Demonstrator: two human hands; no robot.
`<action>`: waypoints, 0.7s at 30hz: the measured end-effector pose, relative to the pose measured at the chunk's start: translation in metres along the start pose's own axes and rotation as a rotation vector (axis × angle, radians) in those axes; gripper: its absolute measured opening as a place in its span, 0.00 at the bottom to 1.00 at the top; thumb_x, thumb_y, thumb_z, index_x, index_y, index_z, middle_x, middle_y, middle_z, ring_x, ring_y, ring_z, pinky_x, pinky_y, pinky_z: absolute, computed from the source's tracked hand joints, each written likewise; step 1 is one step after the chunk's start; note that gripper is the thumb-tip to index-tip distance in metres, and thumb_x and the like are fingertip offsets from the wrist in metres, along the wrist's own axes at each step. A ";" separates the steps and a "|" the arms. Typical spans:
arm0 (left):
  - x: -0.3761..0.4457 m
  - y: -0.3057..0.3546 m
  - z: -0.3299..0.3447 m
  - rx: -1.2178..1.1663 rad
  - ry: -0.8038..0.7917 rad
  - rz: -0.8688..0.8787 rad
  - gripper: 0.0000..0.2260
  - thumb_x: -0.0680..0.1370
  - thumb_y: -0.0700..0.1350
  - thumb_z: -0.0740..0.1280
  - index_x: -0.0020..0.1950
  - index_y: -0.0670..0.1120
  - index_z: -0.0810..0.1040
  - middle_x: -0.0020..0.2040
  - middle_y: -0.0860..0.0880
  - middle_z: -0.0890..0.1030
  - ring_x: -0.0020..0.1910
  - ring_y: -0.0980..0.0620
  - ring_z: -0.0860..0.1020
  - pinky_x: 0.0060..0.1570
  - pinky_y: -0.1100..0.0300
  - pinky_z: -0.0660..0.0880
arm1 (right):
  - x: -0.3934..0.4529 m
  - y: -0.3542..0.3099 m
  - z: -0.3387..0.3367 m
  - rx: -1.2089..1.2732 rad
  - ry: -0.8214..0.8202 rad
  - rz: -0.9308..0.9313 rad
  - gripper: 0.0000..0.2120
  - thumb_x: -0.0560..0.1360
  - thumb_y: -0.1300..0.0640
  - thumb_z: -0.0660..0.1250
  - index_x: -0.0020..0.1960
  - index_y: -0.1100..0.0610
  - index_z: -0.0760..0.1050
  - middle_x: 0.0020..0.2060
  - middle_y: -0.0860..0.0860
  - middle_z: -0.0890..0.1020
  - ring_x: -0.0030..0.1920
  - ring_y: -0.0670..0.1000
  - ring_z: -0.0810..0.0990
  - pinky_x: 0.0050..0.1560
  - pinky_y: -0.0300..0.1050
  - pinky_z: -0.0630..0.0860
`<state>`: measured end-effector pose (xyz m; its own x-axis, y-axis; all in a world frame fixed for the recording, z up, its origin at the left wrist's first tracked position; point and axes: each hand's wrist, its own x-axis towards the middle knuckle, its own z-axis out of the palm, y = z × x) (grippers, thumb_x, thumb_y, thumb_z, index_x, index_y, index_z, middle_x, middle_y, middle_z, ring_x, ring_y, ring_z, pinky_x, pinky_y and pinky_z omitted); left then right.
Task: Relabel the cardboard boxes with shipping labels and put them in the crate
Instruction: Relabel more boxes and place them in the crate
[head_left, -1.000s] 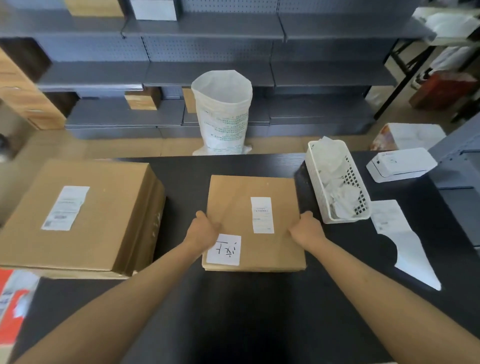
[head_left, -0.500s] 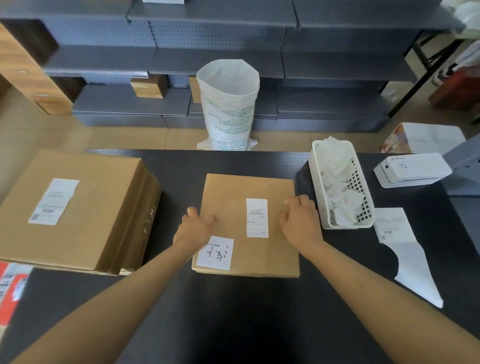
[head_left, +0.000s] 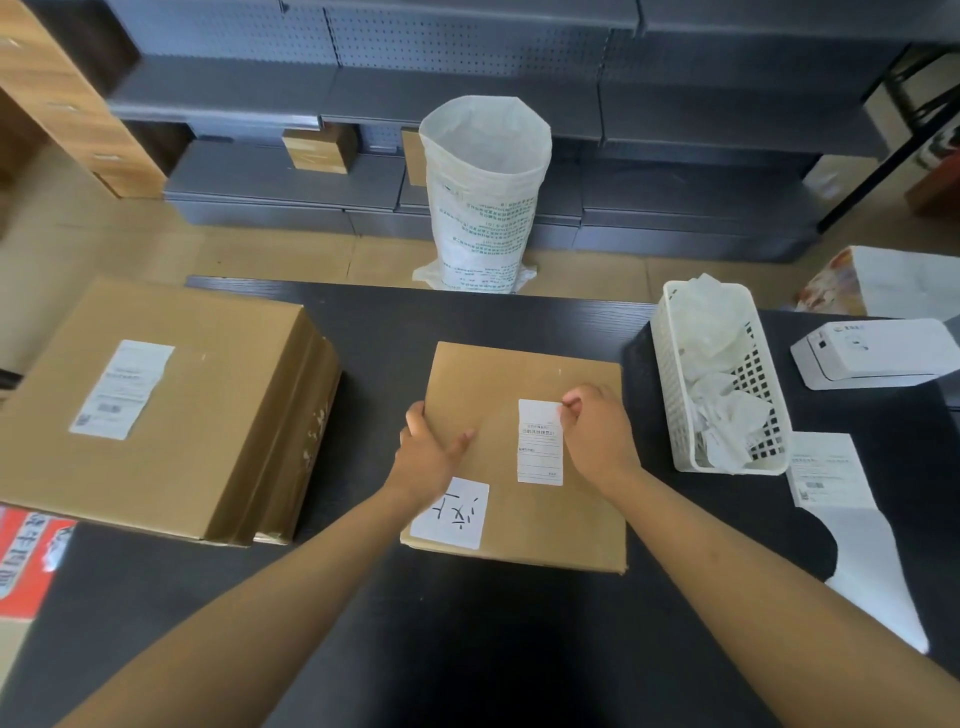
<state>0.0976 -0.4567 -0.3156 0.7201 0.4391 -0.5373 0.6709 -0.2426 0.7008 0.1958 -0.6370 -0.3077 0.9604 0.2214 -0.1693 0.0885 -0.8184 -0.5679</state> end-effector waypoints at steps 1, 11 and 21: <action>0.000 0.000 0.000 -0.005 -0.001 0.002 0.34 0.76 0.58 0.65 0.75 0.49 0.51 0.71 0.44 0.63 0.64 0.43 0.70 0.62 0.44 0.73 | 0.001 0.000 0.001 0.007 0.003 0.010 0.04 0.80 0.59 0.61 0.51 0.57 0.75 0.51 0.52 0.76 0.49 0.48 0.75 0.46 0.36 0.71; 0.003 -0.002 0.002 0.036 -0.001 -0.020 0.35 0.76 0.60 0.64 0.75 0.51 0.50 0.71 0.45 0.62 0.65 0.43 0.69 0.62 0.44 0.72 | 0.006 0.001 0.004 -0.009 0.012 0.029 0.09 0.79 0.62 0.61 0.41 0.55 0.72 0.45 0.50 0.75 0.45 0.49 0.75 0.39 0.35 0.71; 0.001 -0.002 0.001 0.034 0.001 -0.007 0.35 0.76 0.60 0.64 0.75 0.51 0.50 0.70 0.45 0.62 0.65 0.43 0.67 0.60 0.47 0.72 | 0.004 0.005 0.007 0.011 0.030 0.021 0.05 0.79 0.61 0.61 0.45 0.56 0.73 0.47 0.50 0.75 0.46 0.49 0.75 0.45 0.39 0.74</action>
<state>0.0971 -0.4567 -0.3177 0.7149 0.4421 -0.5418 0.6819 -0.2689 0.6803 0.1982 -0.6364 -0.3168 0.9695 0.1879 -0.1571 0.0653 -0.8165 -0.5736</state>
